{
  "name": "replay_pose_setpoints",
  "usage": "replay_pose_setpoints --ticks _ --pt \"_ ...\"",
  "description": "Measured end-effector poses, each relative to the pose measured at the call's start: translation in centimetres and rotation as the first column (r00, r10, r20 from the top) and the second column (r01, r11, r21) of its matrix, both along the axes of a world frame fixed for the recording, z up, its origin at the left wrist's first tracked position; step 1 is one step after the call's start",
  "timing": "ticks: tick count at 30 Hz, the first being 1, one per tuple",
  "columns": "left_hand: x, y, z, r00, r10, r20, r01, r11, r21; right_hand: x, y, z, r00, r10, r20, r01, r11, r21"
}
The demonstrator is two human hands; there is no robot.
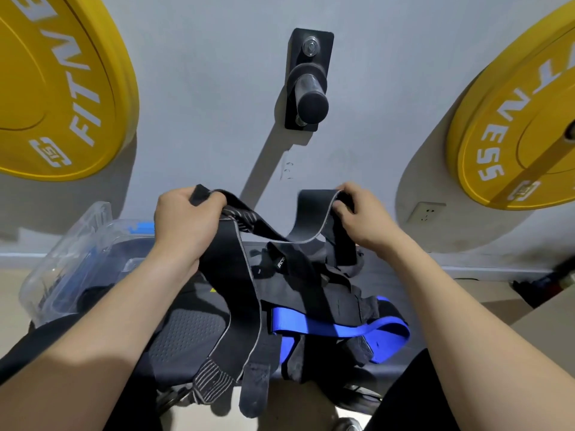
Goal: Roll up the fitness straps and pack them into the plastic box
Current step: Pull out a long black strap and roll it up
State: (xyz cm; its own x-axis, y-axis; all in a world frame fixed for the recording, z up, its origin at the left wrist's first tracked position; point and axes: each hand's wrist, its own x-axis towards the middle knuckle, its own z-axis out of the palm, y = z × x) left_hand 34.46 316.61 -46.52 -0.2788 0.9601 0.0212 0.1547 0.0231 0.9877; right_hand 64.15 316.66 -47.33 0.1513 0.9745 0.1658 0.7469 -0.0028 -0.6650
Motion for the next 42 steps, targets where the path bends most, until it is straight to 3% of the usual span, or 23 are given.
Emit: replay_pose_setpoints --ticks 2,6,9,11,14,16,19,21,23,27,31,35,37,42 --pt "0.2 -0.4 -0.2 0.997 -0.048 -0.053 0.049 0.999 0.003 -1.6 -0.5 0.5 0.980 0.063 -0.188 -0.067 0.998 -0.015" --pt "0.4 -0.7 -0.2 0.985 -0.027 -0.170 0.034 0.999 0.036 -3.5 -1.6 1.3 0.933 0.052 -0.356 -0.122 0.976 -0.178" --pt "-0.3 -0.5 -0.2 0.957 0.021 -0.289 0.003 0.997 0.082 -3.9 -2.2 2.2 0.852 0.122 -0.510 -0.292 0.918 -0.269" --pt "-0.9 -0.4 -0.3 0.922 0.064 -0.382 -0.017 0.992 0.124 -4.2 -2.6 2.6 0.833 0.155 -0.532 -0.347 0.894 -0.284" --pt "-1.8 -0.3 -0.5 0.852 0.069 -0.519 0.015 0.988 0.155 -4.8 -2.7 2.8 0.871 0.164 -0.462 -0.295 0.928 -0.228" --pt "-2.4 -0.4 -0.7 0.784 0.002 -0.621 0.073 0.993 0.095 -5.2 -2.7 3.1 0.874 0.141 -0.465 -0.254 0.948 -0.190" --pt "-3.2 -0.5 -1.3 0.612 -0.209 -0.763 0.168 0.977 -0.134 -5.5 -2.6 3.5 0.876 0.091 -0.473 -0.169 0.978 -0.125" --pt "-3.6 -0.8 -1.7 0.500 -0.379 -0.779 0.236 0.925 -0.299 -5.8 -2.5 3.7 0.882 0.047 -0.469 -0.098 0.992 -0.085" --pt "-3.8 -1.5 -1.8 0.448 -0.495 -0.744 0.285 0.868 -0.406 -5.9 -2.3 3.5 0.892 -0.034 -0.450 0.021 0.999 -0.034" --pt "-3.8 -2.1 -1.4 0.444 -0.544 -0.712 0.342 0.837 -0.427 -6.6 -2.2 3.9 0.905 -0.026 -0.425 0.077 0.992 0.103" --pt "-4.2 -2.0 -1.3 0.575 -0.555 -0.601 0.405 0.831 -0.380 -7.9 -2.5 4.0 0.930 0.128 -0.344 -0.091 0.988 0.122" --pt "-5.3 -2.1 -0.9 0.629 -0.595 -0.500 0.467 0.804 -0.368 -10.0 -2.7 3.3 0.943 0.239 -0.230 -0.233 0.971 0.052" --pt "-5.9 -2.1 -0.7 0.605 -0.593 -0.531 0.449 0.805 -0.388 -10.4 -2.7 3.4 0.925 0.223 -0.306 -0.220 0.974 0.045" --pt "-6.5 -2.5 -1.0 0.501 -0.545 -0.672 0.345 0.838 -0.422 -10.0 -1.8 4.0 0.761 0.211 -0.613 -0.239 0.970 0.037"
